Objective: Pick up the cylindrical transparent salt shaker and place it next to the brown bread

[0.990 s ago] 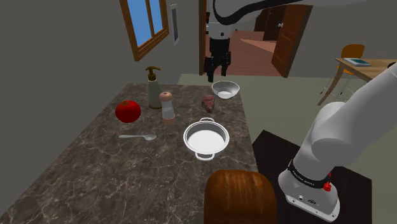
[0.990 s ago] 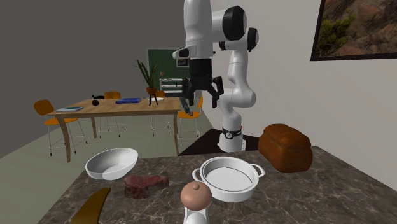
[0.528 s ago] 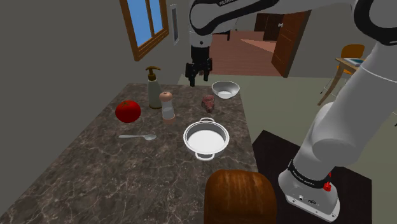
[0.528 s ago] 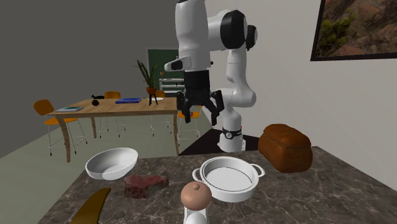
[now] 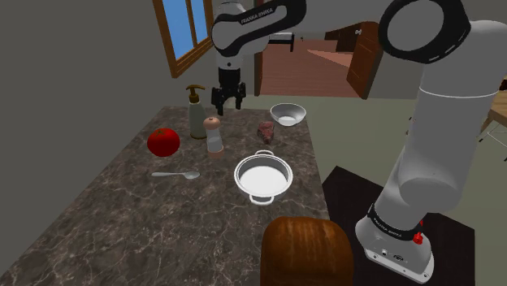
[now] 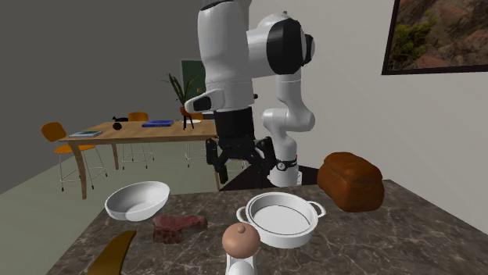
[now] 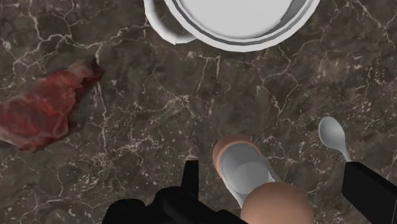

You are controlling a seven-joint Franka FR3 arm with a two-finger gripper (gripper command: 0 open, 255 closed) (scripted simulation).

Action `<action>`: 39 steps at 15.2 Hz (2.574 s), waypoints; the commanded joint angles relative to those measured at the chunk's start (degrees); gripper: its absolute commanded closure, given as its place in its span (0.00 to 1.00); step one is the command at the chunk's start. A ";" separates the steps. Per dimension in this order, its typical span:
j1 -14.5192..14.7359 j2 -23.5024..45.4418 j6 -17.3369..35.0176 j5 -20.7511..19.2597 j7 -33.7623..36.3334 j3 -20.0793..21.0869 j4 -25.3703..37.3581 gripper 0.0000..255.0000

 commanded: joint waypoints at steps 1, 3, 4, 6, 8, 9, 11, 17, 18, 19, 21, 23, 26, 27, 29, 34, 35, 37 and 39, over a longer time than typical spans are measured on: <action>0.33 4.45 -0.18 0.55 0.34 0.41 4.87 0.00; 0.54 9.06 -0.66 1.01 0.57 0.76 10.18 0.00; 0.65 11.45 -1.03 1.20 0.71 0.93 13.05 0.00; 0.75 12.64 -0.52 1.31 0.75 1.03 13.79 0.00; 0.87 12.94 0.86 1.36 0.69 1.09 12.71 0.00; 0.93 13.10 1.55 1.39 0.66 1.12 12.19 0.00; 1.05 13.47 2.91 1.45 0.61 1.18 11.22 0.00; 1.14 13.80 3.96 1.50 0.56 1.22 10.49 0.00; 1.14 13.80 3.96 1.50 0.56 1.22 10.49 0.00; 1.14 13.80 3.96 1.50 0.56 1.22 10.49 0.00; 1.14 13.80 3.95 1.50 0.56 1.22 10.51 1.00; 1.14 13.79 3.94 1.49 0.56 1.22 10.50 1.00; 1.14 13.79 3.93 1.49 0.56 1.22 10.51 1.00; 1.14 13.79 3.93 1.49 0.56 1.22 10.52 1.00; 1.13 13.77 3.94 1.49 0.55 1.22 10.48 1.00; 1.12 13.00 1.29 1.34 0.97 1.19 12.39 1.00; 1.11 12.85 0.60 1.31 1.07 1.18 12.94 1.00; 1.09 12.56 -0.78 1.24 1.27 1.17 14.04 1.00; 1.08 12.31 -2.18 1.17 1.48 1.15 15.21 1.00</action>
